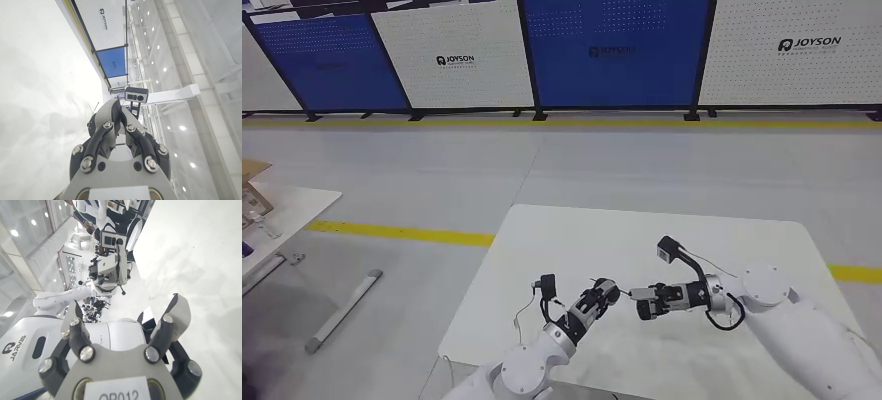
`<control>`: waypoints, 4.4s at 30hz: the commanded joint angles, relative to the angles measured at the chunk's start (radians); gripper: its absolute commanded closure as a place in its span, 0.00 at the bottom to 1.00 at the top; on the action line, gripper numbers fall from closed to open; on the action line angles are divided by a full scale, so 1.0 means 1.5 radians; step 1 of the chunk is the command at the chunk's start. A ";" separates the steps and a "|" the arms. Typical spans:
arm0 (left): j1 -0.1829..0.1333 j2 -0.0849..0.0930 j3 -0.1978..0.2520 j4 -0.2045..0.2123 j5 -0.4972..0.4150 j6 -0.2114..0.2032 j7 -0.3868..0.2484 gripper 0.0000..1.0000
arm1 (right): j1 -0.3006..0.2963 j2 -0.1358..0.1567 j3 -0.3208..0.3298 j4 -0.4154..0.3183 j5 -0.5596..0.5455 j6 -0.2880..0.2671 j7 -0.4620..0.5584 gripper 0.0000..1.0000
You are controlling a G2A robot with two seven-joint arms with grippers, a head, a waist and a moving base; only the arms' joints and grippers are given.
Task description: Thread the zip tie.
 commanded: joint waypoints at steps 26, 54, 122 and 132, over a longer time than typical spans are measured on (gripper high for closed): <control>0.020 -0.012 -0.015 -0.010 -0.007 -0.006 -0.003 1.00 | -0.018 -0.024 0.027 0.057 0.054 -0.016 0.012 0.82; 0.021 -0.029 -0.016 0.004 0.053 -0.022 0.029 0.00 | -0.016 -0.048 0.056 0.088 0.041 -0.028 0.031 1.00; 0.050 -0.041 -0.072 0.014 0.045 -0.096 -0.069 0.90 | -0.036 -0.045 0.075 0.057 0.041 0.006 0.051 1.00; 0.068 -0.039 -0.080 0.012 0.096 -0.113 -0.098 0.74 | -0.036 -0.045 0.075 0.057 0.041 0.006 0.051 1.00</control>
